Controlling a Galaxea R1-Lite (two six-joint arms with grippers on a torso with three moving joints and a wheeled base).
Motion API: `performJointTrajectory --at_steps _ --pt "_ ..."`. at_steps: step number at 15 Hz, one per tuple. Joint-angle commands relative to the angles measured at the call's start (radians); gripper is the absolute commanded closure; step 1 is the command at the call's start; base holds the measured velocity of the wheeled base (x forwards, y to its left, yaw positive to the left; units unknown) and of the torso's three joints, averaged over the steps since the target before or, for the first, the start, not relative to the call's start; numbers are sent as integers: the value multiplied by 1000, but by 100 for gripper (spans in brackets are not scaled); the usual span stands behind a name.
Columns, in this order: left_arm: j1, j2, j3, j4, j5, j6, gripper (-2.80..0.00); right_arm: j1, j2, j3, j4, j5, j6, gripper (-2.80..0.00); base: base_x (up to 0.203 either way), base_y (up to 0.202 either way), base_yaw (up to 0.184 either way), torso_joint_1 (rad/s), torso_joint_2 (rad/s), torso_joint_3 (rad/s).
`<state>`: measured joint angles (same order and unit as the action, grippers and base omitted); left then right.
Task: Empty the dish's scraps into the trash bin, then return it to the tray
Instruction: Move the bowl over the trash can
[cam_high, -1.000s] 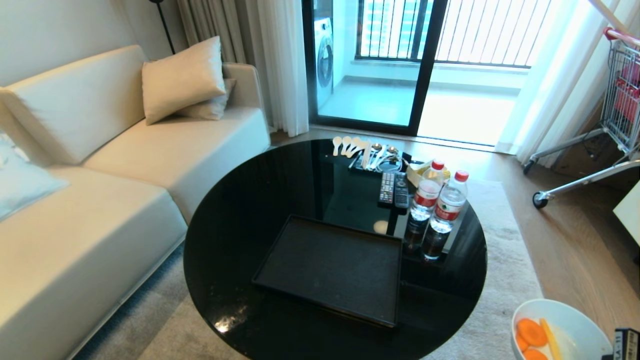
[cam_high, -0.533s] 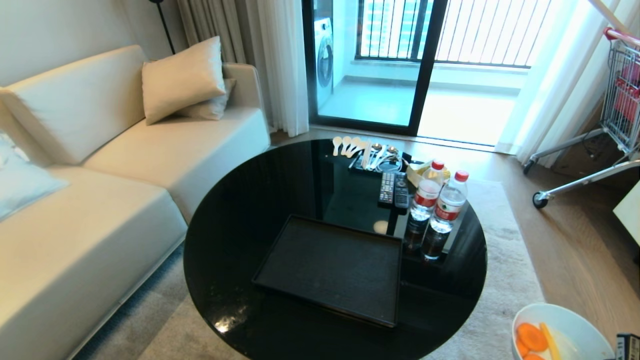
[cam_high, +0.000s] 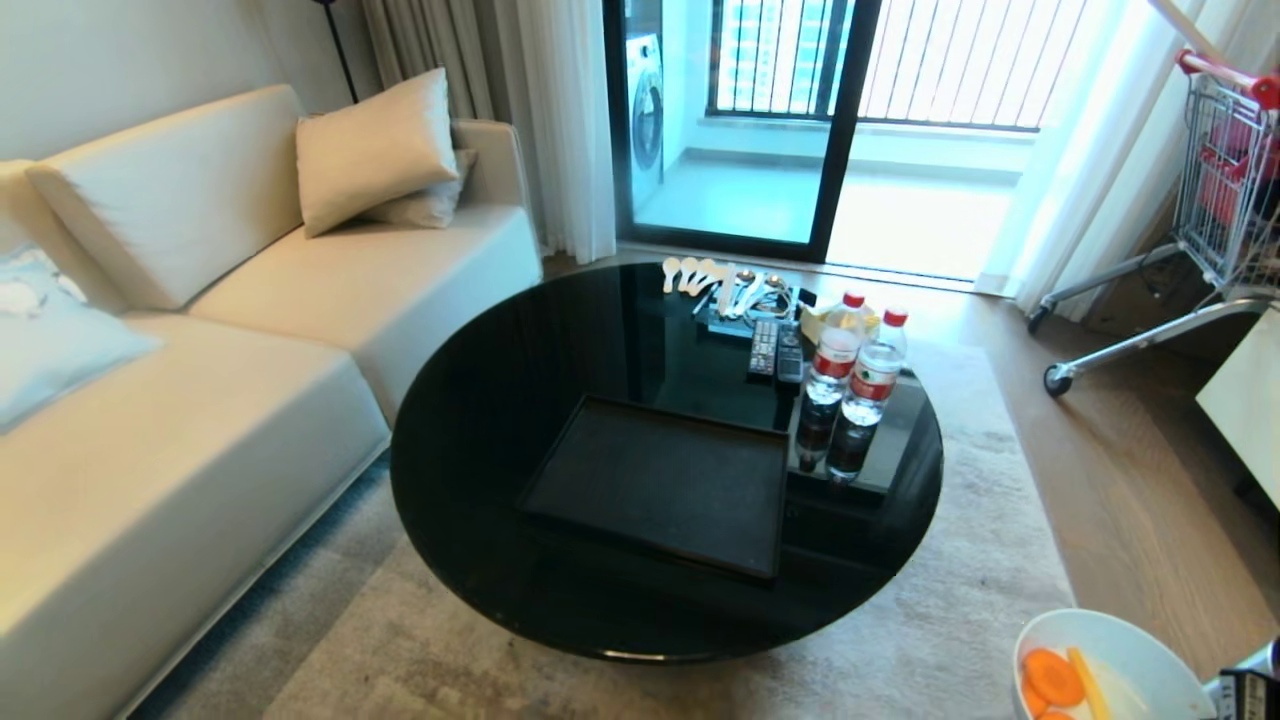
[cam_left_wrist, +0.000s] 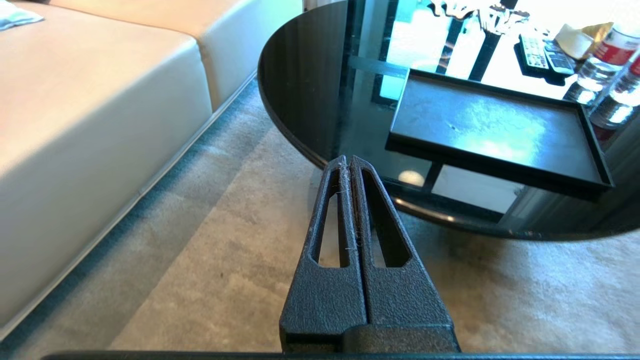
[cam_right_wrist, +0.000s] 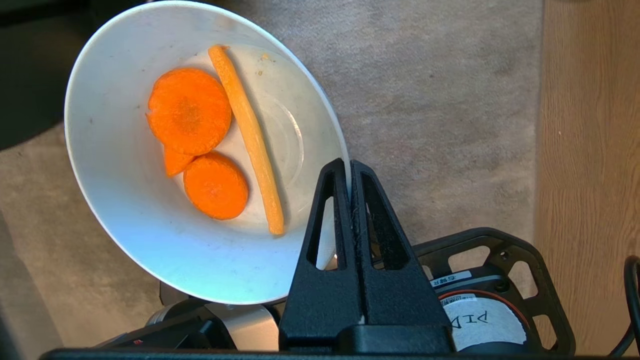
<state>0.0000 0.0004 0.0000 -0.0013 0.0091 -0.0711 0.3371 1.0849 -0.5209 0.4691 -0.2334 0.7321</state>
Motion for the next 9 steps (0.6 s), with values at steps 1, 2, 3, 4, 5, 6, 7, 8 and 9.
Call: performJointTrajectory --at_steps 1,2,3,4,5,6,7,8,9 --pt "0 0 0 0 0 -1 0 5 17 -1 0 -1 4 0 -184 0 0 -1 2 2" --pt "0 0 0 0 0 -1 0 5 26 -1 0 -1 4 0 -189 0 5 -1 2 -2" --pt "0 0 0 0 0 -1 0 5 27 -1 -1 -1 4 0 -190 0 -2 7 2 2" --pt "0 0 0 0 0 -1 0 6 29 -1 -4 -1 4 0 -186 0 -2 5 0 -2" --pt "0 0 0 0 0 -1 0 13 29 -4 -4 -1 4 0 -152 0 -2 2 6 2" --pt "0 0 0 0 0 -1 0 28 29 -4 -4 -3 6 0 -84 0 1 -15 0 5" --pt "0 0 0 0 0 -1 0 43 29 -5 -3 -3 6 0 0 0 0 0 0 0" --pt "0 0 0 0 0 -1 0 56 29 -6 -4 -4 6 0 0 0 0 0 0 0" --pt "0 0 0 0 0 -1 0 65 30 -13 -4 -4 6 0 0 0 0 0 0 0"
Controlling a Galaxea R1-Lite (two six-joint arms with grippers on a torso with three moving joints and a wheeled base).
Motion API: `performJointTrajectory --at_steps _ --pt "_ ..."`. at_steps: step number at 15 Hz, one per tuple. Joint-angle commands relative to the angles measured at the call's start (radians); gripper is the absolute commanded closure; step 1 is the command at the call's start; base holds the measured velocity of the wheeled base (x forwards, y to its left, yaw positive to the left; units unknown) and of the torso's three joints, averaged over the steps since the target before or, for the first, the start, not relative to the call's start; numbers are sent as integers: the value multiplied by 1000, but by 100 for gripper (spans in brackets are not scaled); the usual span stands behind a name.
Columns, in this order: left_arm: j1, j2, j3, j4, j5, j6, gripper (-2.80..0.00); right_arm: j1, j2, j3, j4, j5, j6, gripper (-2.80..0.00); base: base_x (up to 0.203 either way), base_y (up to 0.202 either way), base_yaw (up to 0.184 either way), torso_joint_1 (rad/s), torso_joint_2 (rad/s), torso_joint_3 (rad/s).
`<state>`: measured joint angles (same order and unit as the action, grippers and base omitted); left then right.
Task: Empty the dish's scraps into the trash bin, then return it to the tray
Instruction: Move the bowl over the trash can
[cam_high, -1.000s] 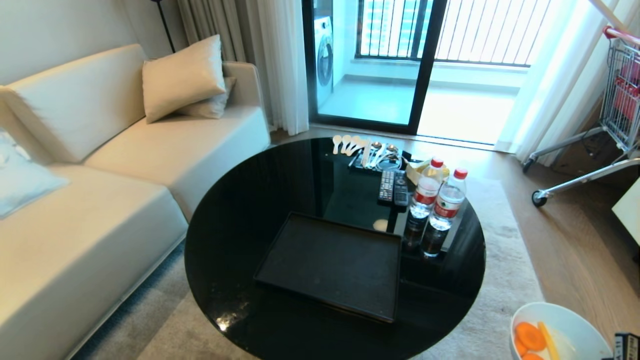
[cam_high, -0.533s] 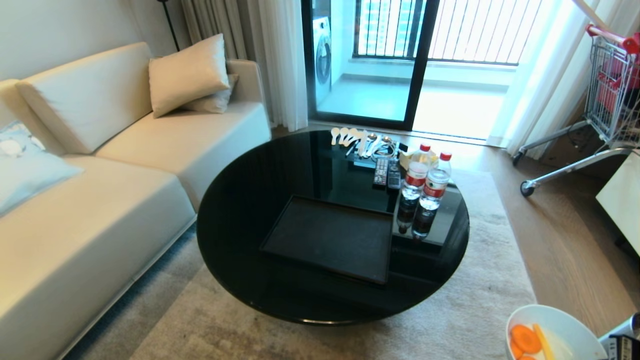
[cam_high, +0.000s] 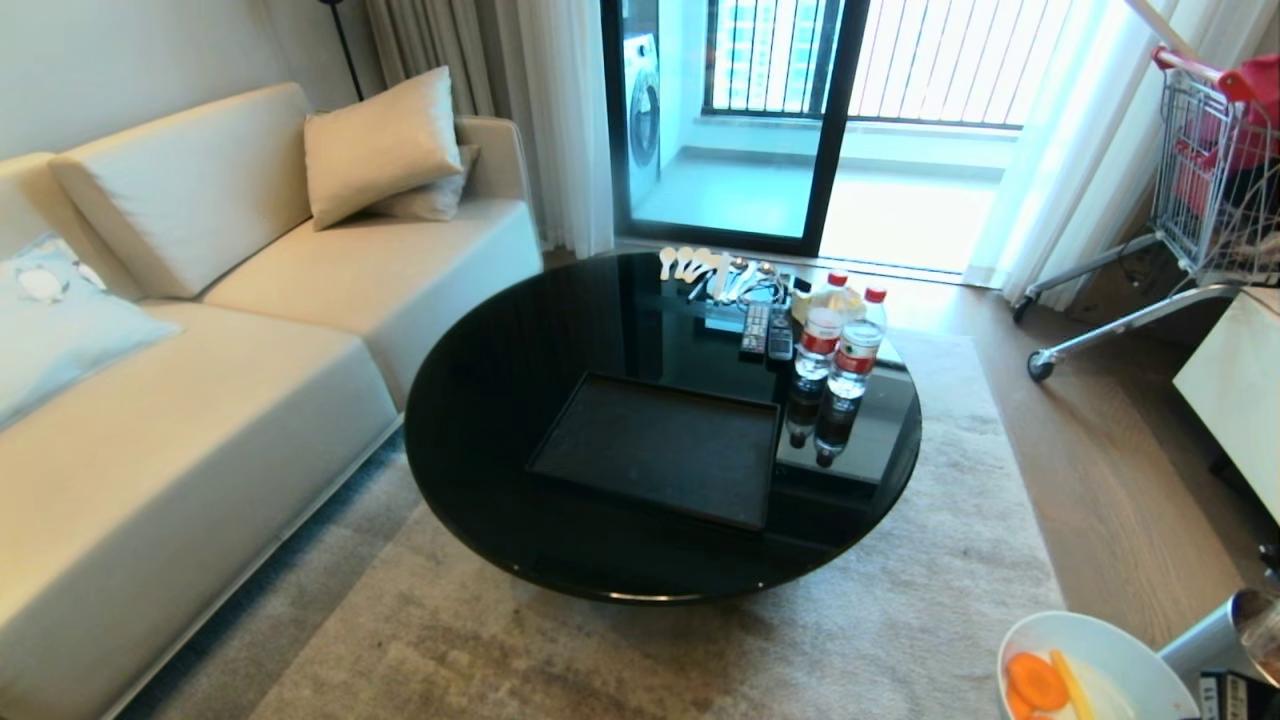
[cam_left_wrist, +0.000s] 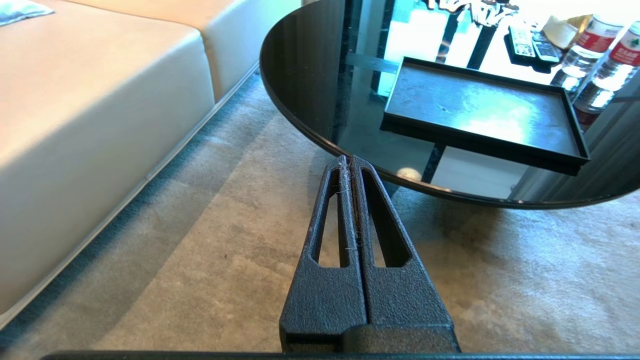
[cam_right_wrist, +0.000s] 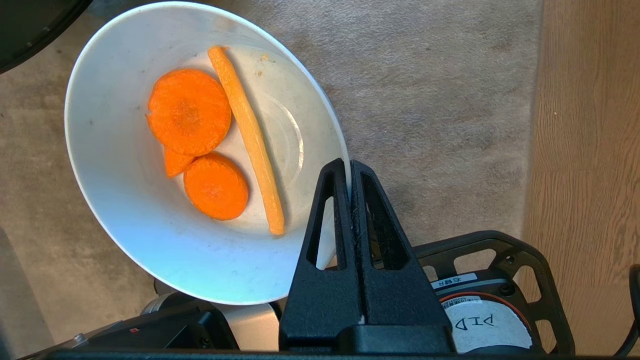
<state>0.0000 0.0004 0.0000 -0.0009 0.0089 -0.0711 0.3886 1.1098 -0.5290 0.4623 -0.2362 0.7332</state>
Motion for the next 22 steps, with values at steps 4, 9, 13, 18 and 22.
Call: performJointTrajectory --at_steps 4,9,13,18,22 --pt "0 0 0 -1 0 -1 0 9 19 -11 2 -2 6 0 0 0 0 0 0 0" --pt "0 0 0 -1 0 -1 0 9 17 -13 6 -5 32 0 0 0 0 0 0 0" --pt "0 0 0 -1 0 -1 0 10 21 -2 6 -2 45 0 0 0 0 0 0 0" --pt "0 0 0 -1 0 -1 0 9 31 -3 6 -2 78 0 0 0 0 0 0 0" --pt "0 0 0 -1 0 -1 0 10 28 -9 6 0 80 0 -2 4 -86 2 1 3"
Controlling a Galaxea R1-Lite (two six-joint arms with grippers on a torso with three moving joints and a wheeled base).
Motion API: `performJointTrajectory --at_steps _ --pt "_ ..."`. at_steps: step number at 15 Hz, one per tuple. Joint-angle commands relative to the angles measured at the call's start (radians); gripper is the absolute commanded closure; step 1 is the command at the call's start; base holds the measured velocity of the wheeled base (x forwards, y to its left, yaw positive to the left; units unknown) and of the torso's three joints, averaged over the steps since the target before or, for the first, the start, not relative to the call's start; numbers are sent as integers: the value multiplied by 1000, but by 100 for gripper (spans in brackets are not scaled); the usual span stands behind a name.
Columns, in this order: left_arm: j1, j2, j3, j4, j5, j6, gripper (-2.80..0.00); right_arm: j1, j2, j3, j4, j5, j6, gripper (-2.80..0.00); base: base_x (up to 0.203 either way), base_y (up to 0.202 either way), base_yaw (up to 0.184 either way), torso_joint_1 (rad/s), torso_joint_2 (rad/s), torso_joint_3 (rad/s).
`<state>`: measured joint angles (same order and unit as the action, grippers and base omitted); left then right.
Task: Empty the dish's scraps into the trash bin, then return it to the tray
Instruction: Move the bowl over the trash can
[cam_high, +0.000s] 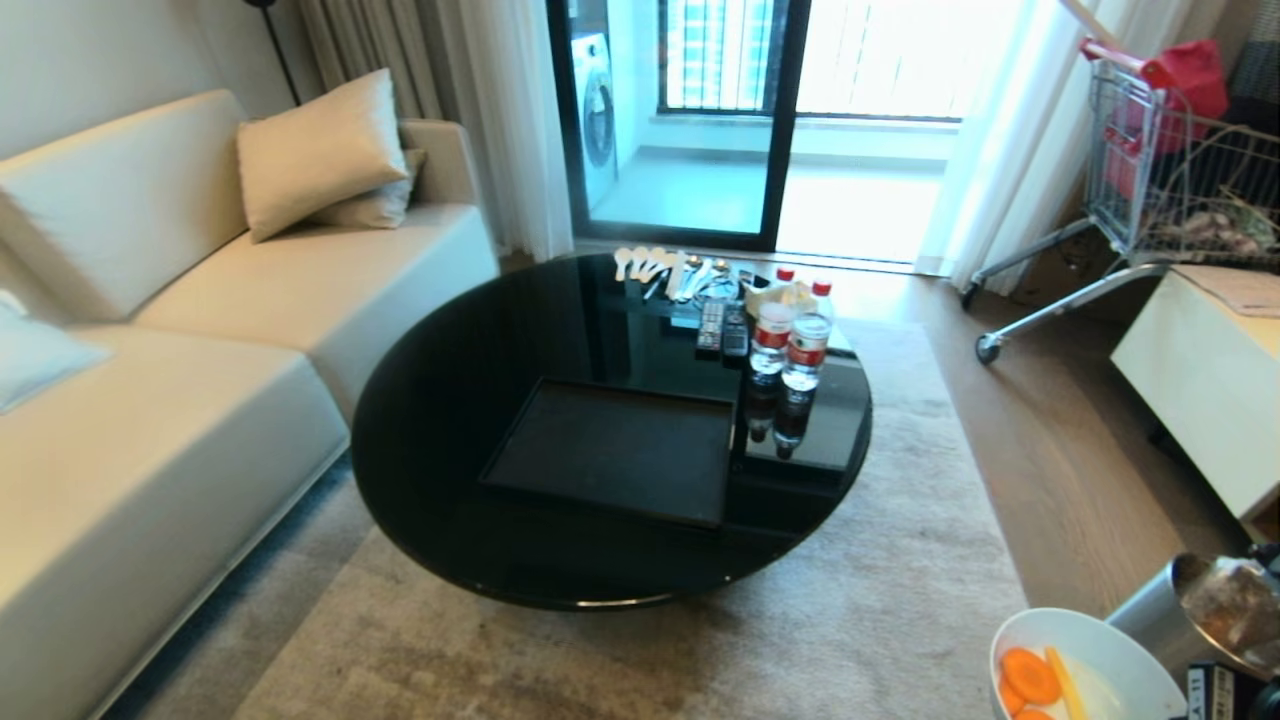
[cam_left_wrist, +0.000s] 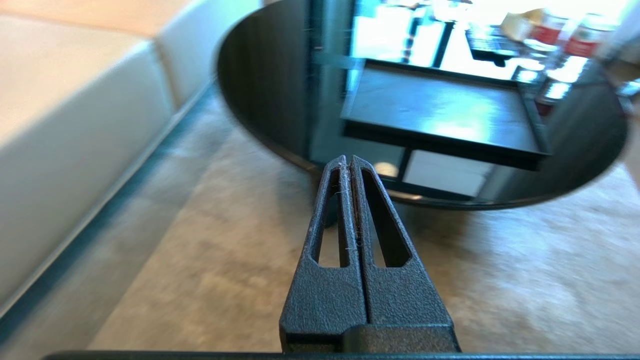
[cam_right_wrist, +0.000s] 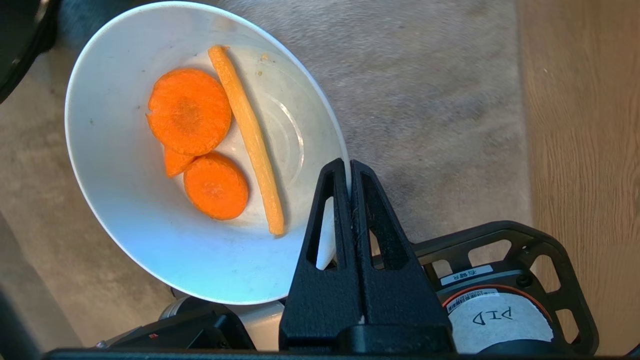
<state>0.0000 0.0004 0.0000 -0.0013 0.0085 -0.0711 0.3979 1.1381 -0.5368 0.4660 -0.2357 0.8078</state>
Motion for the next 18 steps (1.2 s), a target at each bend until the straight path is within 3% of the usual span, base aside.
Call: performJointTrajectory --at_steps 1,7,18 --pt "0 0 0 0 1 -1 0 1 -1 -2 3 -1 5 0 1 8 -173 2 2 2" --pt "0 0 0 0 1 -1 0 1 -3 0 10 -2 51 0 0 10 -170 2 2 2" --pt "0 0 0 0 1 -1 0 1 -1 3 11 -4 50 0 0 10 -166 2 3 2"
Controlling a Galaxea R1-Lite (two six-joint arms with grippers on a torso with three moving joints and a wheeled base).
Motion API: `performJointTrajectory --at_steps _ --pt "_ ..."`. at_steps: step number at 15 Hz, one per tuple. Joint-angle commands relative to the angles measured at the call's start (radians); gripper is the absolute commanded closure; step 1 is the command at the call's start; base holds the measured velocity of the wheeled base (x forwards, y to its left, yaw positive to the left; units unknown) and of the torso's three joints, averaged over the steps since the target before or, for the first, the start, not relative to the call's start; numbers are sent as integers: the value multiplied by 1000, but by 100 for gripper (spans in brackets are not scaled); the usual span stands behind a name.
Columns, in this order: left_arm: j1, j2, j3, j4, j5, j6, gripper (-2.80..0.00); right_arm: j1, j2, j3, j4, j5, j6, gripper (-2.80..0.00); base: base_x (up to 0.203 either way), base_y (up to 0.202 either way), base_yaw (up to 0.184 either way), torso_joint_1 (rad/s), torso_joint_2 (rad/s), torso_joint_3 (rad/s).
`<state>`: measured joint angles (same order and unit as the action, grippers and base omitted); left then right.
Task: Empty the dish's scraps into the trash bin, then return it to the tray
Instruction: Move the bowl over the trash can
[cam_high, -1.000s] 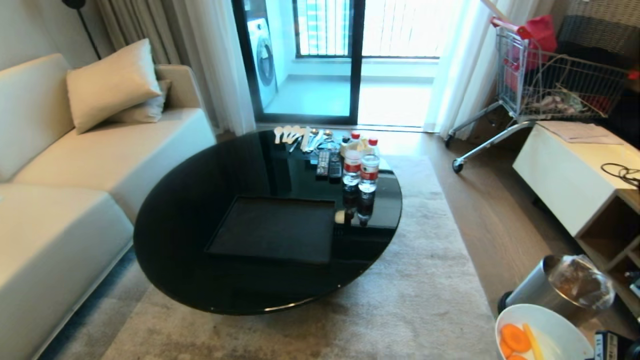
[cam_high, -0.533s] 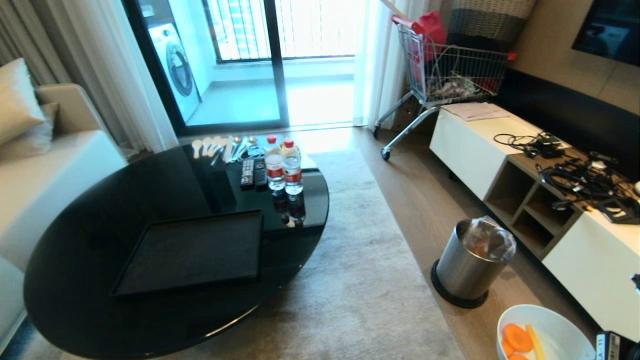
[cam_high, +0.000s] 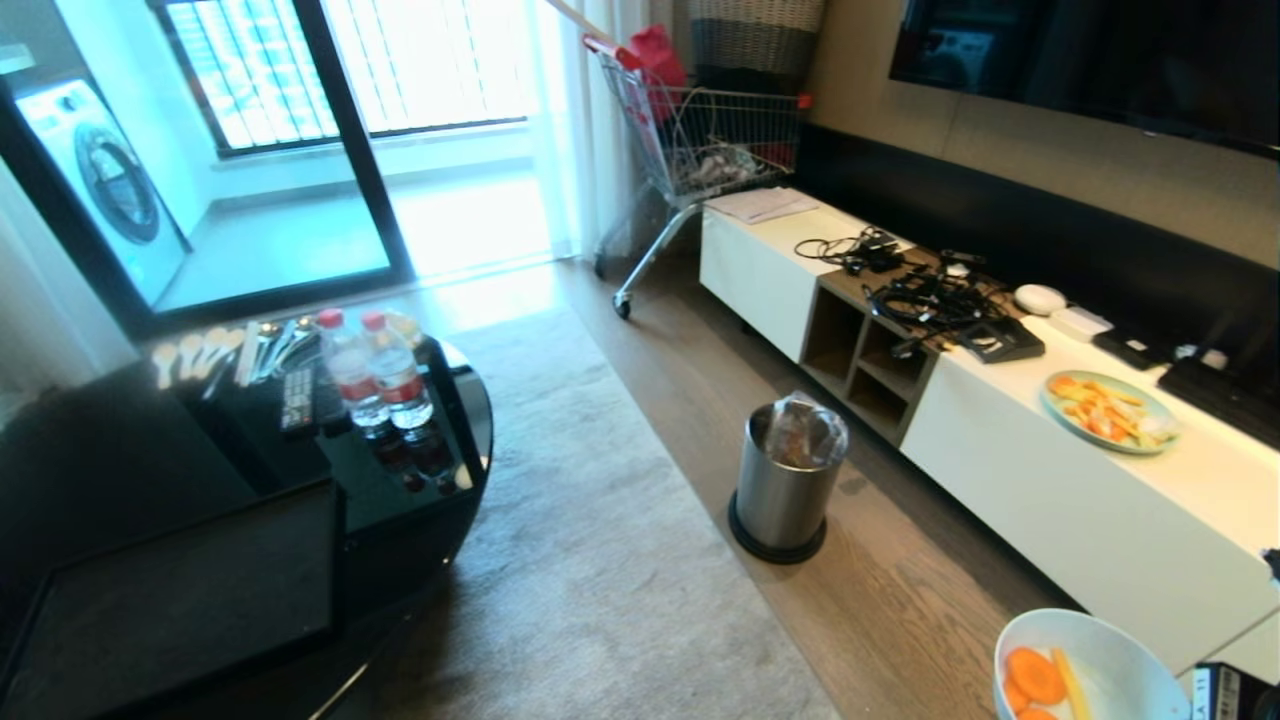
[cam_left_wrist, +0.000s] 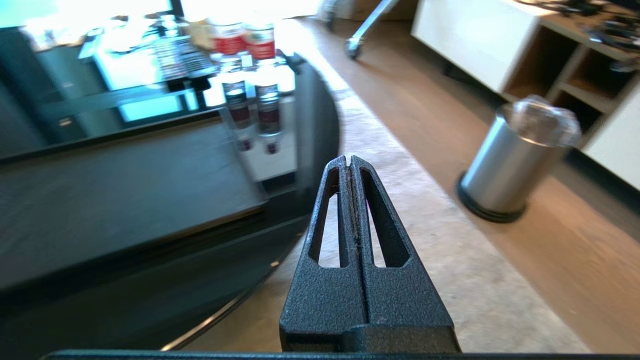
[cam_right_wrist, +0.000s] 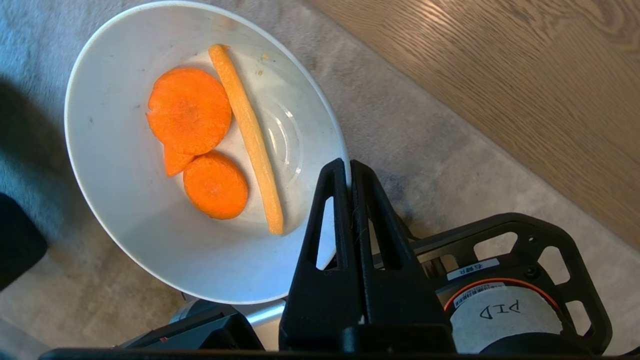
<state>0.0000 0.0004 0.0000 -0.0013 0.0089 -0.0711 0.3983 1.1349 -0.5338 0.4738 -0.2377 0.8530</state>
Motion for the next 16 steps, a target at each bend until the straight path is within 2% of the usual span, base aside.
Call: performJointTrajectory --at_steps 1,9,16 --pt "0 0 0 0 0 -1 0 1 2 0 3 -2 5 0 -3 11 -166 1 5 2" --pt "0 0 0 0 0 -1 0 1 2 -5 -9 -3 -3 0 0 9 -159 2 3 2" --pt "0 0 0 0 0 -1 0 8 -1 -8 -9 -3 -9 0 0 0 -12 0 0 0"
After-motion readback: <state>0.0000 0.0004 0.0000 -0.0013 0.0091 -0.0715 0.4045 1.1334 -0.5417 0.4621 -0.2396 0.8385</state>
